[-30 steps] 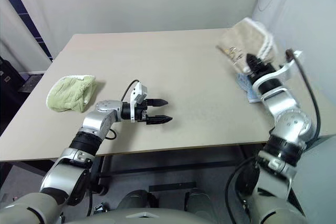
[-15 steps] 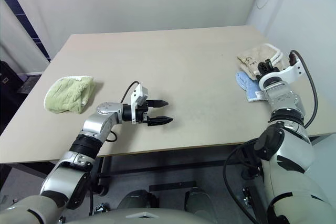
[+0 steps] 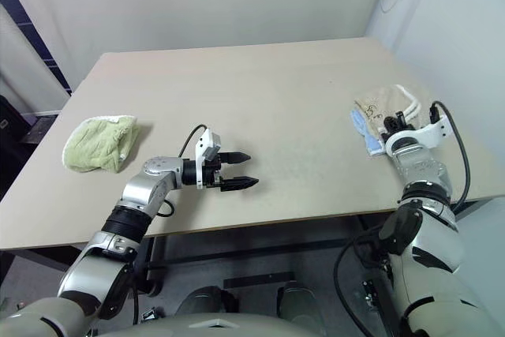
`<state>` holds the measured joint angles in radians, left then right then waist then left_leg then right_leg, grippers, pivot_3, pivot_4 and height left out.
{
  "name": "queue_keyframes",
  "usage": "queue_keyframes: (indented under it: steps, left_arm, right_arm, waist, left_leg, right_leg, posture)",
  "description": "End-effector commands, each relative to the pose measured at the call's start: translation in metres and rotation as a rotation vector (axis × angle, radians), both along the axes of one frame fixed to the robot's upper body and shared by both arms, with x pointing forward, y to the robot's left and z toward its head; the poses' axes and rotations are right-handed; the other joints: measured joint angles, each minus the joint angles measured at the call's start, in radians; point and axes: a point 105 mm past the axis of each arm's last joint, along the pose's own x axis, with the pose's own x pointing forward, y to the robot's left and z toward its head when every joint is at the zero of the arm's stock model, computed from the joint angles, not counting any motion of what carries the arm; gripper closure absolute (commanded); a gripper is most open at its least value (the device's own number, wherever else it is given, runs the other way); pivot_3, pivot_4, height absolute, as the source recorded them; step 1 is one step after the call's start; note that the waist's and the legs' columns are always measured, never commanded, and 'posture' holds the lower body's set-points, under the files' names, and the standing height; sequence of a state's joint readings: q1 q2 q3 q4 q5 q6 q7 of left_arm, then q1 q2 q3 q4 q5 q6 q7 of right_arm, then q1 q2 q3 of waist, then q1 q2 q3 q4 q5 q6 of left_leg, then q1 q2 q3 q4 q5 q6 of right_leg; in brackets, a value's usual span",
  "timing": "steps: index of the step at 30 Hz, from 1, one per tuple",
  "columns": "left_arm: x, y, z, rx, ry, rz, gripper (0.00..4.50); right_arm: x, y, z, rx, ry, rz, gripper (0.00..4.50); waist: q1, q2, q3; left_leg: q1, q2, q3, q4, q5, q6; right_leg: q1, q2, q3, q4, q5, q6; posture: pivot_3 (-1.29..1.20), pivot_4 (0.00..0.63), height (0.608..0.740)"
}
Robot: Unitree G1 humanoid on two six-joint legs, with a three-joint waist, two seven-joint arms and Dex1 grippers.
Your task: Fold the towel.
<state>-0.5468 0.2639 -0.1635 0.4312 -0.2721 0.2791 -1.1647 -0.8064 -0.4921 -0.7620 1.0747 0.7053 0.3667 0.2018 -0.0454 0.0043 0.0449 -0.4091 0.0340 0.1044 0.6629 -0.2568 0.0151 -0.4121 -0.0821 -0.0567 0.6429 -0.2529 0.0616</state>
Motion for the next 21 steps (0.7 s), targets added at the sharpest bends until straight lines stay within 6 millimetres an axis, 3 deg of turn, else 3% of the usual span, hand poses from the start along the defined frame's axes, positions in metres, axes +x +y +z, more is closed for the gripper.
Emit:
queue_keyframes:
  steps: [1,5,6,9,16,17,21]
  left_arm:
    - [0.006,-0.003,0.013,-0.021,-0.040,-0.008,0.00]
    - [0.008,-0.006,0.013,-0.027,-0.042,-0.008,0.00]
    - [0.008,-0.007,0.013,-0.030,-0.040,-0.006,0.00]
    - [0.008,-0.008,0.013,-0.032,-0.039,-0.008,0.00]
    - [0.007,-0.007,0.011,-0.030,-0.028,-0.012,0.00]
    - [0.007,-0.007,0.011,-0.029,-0.027,-0.014,0.00]
    - [0.008,-0.006,0.012,-0.033,-0.030,-0.019,0.00]
  right_arm:
    - [0.001,-0.006,0.011,0.011,-0.032,-0.056,4.50]
    - [-0.006,-0.012,-0.005,0.050,0.036,-0.125,4.50]
    - [-0.006,-0.013,-0.006,0.059,0.039,-0.131,3.78]
    - [-0.006,-0.015,-0.004,0.054,0.034,-0.137,2.88]
    - [-0.008,-0.022,0.020,0.067,-0.042,-0.139,0.25]
    - [-0.010,-0.021,0.022,0.081,-0.056,-0.131,0.07]
    - [-0.030,-0.024,0.027,0.203,-0.135,-0.146,0.07]
  waist:
    - [0.001,0.000,0.000]
    - [0.001,0.000,0.000]
    - [0.002,0.000,0.000]
    - [0.002,0.000,0.000]
    - [0.004,0.000,0.000]
    - [0.004,0.000,0.000]
    - [0.005,0.000,0.000]
  left_leg:
    - [0.000,0.000,0.000,0.000,0.000,0.000]
    - [0.000,0.000,0.000,0.000,0.000,0.000]
    - [0.000,0.000,0.000,0.000,0.000,0.000]
    - [0.000,0.000,0.000,0.000,0.000,0.000]
    - [0.000,0.000,0.000,0.000,0.000,0.000]
    - [0.000,0.000,0.000,0.000,0.000,0.000]
    - [0.000,0.000,-0.001,0.000,0.000,0.000]
  right_leg:
    - [0.000,0.000,0.000,0.000,0.000,0.000]
    - [0.000,0.000,0.000,0.000,0.000,0.000]
    - [0.001,0.000,0.000,0.000,0.000,0.000]
    - [0.001,0.000,0.000,-0.001,0.000,0.000]
    - [0.001,0.000,0.000,-0.001,0.000,0.000]
    - [0.001,0.000,0.000,-0.001,0.000,0.000]
    - [0.001,0.000,0.000,-0.002,0.000,0.000]
  posture:
    - [0.00,0.000,0.740]
    - [0.00,0.000,0.740]
    - [0.00,0.000,0.740]
    - [0.00,0.000,0.740]
    - [0.00,0.000,0.740]
    - [0.00,0.000,0.740]
    - [0.00,0.000,0.740]
